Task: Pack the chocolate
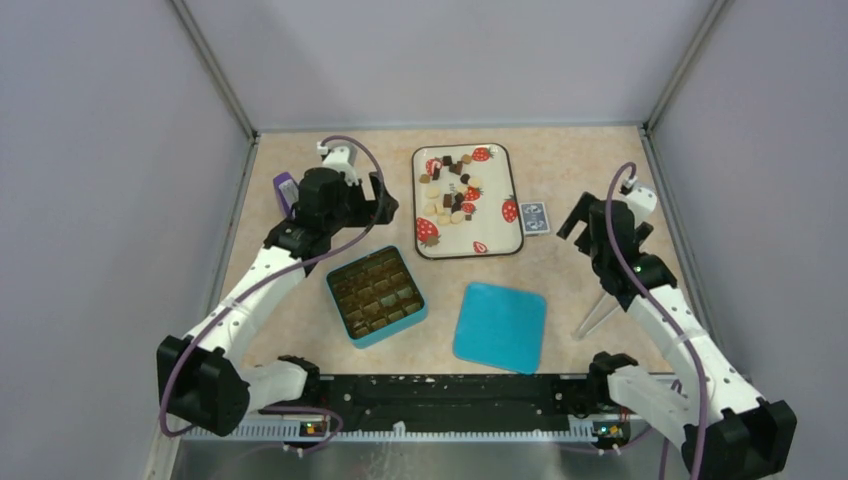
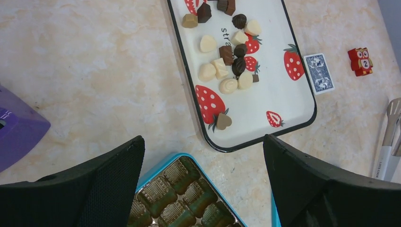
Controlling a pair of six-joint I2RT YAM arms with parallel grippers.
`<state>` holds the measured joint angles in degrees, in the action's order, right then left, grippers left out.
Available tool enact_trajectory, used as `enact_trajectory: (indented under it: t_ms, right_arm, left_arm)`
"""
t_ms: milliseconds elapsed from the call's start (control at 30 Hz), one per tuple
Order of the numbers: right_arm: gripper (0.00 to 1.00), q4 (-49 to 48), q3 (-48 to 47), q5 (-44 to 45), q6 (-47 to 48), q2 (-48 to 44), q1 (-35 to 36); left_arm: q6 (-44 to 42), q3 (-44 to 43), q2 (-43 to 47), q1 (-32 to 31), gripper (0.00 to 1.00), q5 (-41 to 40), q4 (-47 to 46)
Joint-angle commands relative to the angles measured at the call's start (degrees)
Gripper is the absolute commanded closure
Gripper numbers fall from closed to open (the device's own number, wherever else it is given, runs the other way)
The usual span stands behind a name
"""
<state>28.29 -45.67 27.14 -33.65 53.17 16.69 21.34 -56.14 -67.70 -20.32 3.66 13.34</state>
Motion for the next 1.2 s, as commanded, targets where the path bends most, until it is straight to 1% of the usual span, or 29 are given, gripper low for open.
enact_trajectory:
  t_ms: [0, 67, 167, 233, 333, 367, 400, 500, 567, 633, 733, 833, 967, 1033, 1167]
  right_arm:
    - [0.03, -2.5, 2.4, 4.9, -1.2, -5.1, -0.3]
    - [0.03, -3.5, 4.0, 5.2, -0.7, -8.0, -0.2]
    - [0.03, -3.8, 5.5, 5.8, -0.3, -9.9, -0.2]
    - [0.03, -2.5, 4.7, 6.5, -0.3, -8.8, -0.5]
    - [0.03, 4.0, 0.9, 8.1, -1.9, -3.8, -2.2]
    - [0.02, 5.8, -0.4, 7.3, -2.5, -2.0, -3.8]
    - [0.02, 6.5, -1.3, 4.2, -2.0, 0.0, -6.4]
    - [0.02, 8.1, -3.6, -9.3, -1.6, 5.9, -19.7]
    - [0.02, 9.1, -4.1, -14.3, -1.8, 9.0, -24.6]
    - [0.03, 10.0, -4.1, -13.5, -2.7, 11.1, -25.5]
    - [0.07, 9.2, -2.4, -13.3, -3.5, 13.0, -25.6]
    - [0.17, 4.8, 1.6, -14.5, -4.2, 14.5, -25.6]
    - [0.42, -0.1, 6.7, -14.8, -5.0, 17.3, -25.6]
    - [0.51, -1.6, 7.9, -15.7, -5.1, 19.0, -25.6]
    - [0.62, -3.3, 8.9, -16.4, -4.7, 22.1, -25.6]
  left_arm:
    - [-1.5, -2.8, -0.7, 0.0, 0.01, 0.0, -3.7]
    - [-2.5, -3.9, -1.1, 0.0, 0.01, -1.5, -3.4]
    - [-5.4, -5.6, -2.6, 0.0, 0.01, 0.6, -3.0]
    - [-6.8, -6.6, -4.1, 0.0, 0.01, 3.7, -2.9]
    - [-7.5, -7.0, -5.9, 0.0, 0.01, 8.7, -3.2]
    - [-7.4, -7.0, -6.4, 0.0, 0.01, 10.2, -3.3]
    - [-7.2, -6.8, -6.9, 0.0, 0.01, 11.6, -3.5]
    - [-7.5, -6.3, -8.1, -0.1, 0.01, 14.0, -3.9]
    - [-8.5, -6.2, -8.8, 0.0, 0.01, 13.5, -3.8]
    - [-9.7, -6.7, -9.3, -0.1, 0.01, 12.2, -3.1]
    - [-10.5, -7.3, -9.7, 0.0, 0.01, 11.1, -2.3]
    - [-10.2, -6.7, -10.2, 0.0, 0.01, 11.5, -3.1]
    - [-9.9, -6.7, -10.8, -0.1, 0.01, 11.5, -3.1]
    - [-10.1, -6.7, -10.6, -0.1, 0.01, 10.9, -2.8]
    - [-10.3, -6.7, -10.8, -0.1, 0.01, 9.9, -2.4]
